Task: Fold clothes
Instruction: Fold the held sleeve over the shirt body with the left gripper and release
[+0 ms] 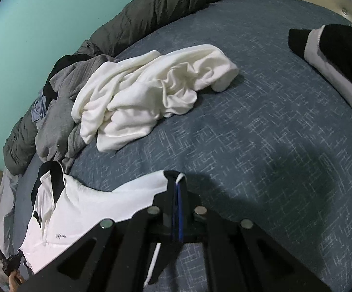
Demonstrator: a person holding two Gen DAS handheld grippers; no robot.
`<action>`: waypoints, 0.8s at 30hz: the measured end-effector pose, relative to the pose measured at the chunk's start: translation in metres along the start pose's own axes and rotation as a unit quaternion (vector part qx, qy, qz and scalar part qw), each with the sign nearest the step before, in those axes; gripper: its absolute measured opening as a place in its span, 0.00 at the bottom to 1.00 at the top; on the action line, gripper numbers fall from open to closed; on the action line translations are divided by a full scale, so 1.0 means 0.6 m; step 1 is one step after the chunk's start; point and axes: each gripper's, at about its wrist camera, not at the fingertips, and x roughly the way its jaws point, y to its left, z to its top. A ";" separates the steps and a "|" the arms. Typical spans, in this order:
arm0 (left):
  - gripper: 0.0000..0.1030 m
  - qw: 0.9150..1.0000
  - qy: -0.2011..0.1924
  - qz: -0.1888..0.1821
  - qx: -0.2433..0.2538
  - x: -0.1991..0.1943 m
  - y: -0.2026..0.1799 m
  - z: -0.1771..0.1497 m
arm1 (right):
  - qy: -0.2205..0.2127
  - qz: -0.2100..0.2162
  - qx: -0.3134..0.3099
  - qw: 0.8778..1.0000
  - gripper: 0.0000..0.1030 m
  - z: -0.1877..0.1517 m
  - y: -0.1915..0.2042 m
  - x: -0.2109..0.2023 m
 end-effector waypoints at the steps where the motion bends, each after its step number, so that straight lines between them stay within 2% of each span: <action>1: 0.04 1.000 0.000 -0.001 -0.003 0.002 0.002 0.004 | -0.002 0.001 0.002 1.000 0.01 0.003 -0.001 0.000; 6: 0.04 1.000 -0.004 -0.007 -0.004 0.008 0.004 0.025 | -0.016 -0.004 -0.001 1.000 0.01 0.024 0.002 -0.002; 9: 0.04 1.000 0.021 -0.001 0.010 0.033 -0.004 0.022 | 0.016 -0.014 -0.017 1.000 0.01 0.018 0.008 0.025; 11: 0.05 1.000 0.021 -0.002 0.007 0.029 0.001 0.017 | 0.037 -0.022 -0.020 0.999 0.01 0.006 0.007 0.045; 14: 0.06 1.000 0.021 -0.004 0.002 0.025 0.008 0.009 | 0.032 -0.015 -0.006 0.999 0.02 -0.010 0.000 0.052; 17: 0.07 1.000 0.022 -0.006 -0.002 0.020 0.015 0.001 | 0.023 -0.010 -0.005 1.000 0.17 -0.011 -0.002 0.043; 18: 0.14 1.000 0.022 -0.006 -0.004 0.018 0.018 -0.002 | 0.018 -0.006 -0.006 1.000 0.24 -0.010 -0.003 0.035; 20: 0.29 1.000 0.022 -0.008 -0.007 0.015 0.023 -0.007 | 0.011 0.002 0.001 1.000 0.28 -0.011 -0.009 0.018; 21: 0.42 1.000 0.022 -0.008 -0.008 0.013 0.025 -0.010 | 0.007 0.007 0.005 1.000 0.30 -0.013 -0.012 0.007; 22: 0.47 1.000 0.021 -0.009 -0.010 0.009 0.027 -0.013 | 0.003 0.012 0.006 1.000 0.30 -0.016 -0.013 -0.005; 24: 0.47 1.000 0.020 -0.019 -0.012 -0.012 0.027 -0.032 | 0.000 0.033 0.003 0.999 0.30 -0.029 -0.009 -0.030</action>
